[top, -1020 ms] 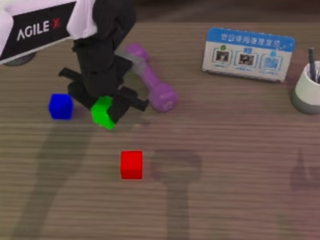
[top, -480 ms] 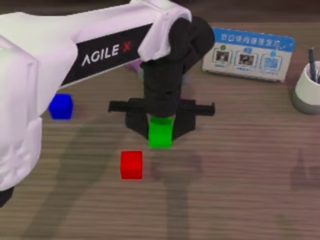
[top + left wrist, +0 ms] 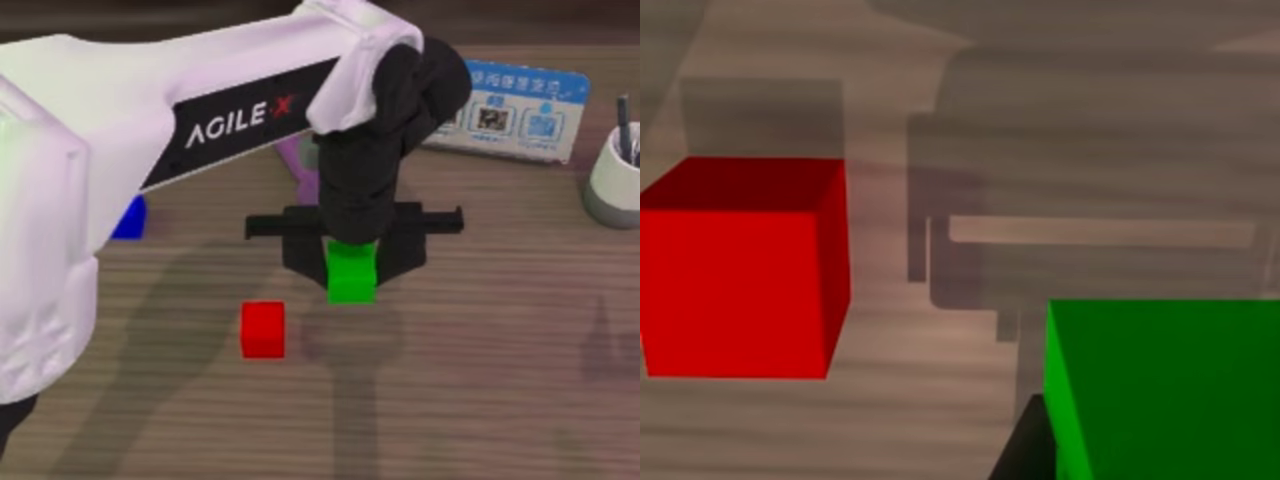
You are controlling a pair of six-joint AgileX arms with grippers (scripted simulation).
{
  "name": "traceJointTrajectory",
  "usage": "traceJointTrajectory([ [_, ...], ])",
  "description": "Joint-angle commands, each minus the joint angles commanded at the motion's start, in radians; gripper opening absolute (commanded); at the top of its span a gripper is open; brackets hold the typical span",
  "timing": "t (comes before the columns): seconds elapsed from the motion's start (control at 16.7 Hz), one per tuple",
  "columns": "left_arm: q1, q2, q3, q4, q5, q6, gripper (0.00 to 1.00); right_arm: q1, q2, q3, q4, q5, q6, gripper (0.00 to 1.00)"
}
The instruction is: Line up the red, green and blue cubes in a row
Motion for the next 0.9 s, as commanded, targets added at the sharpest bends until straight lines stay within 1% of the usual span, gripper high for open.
traceJointTrajectory([
  [0.18, 0.004, 0.005, -0.018, 0.018, 0.001, 0.004, 0.00, 0.000, 0.000, 0.000, 0.000, 0.000, 0.000, 1.00],
  [0.6, 0.005, 0.061, -0.169, 0.234, 0.001, 0.005, 0.00, 0.000, 0.000, 0.000, 0.000, 0.000, 0.000, 1.00],
  [0.84, 0.004, 0.065, -0.176, 0.241, 0.001, 0.005, 0.00, 0.000, 0.000, 0.000, 0.000, 0.000, 0.000, 1.00],
  [0.9, 0.004, 0.065, -0.176, 0.241, 0.001, 0.005, 0.08, 0.000, 0.000, 0.000, 0.000, 0.000, 0.000, 1.00],
])
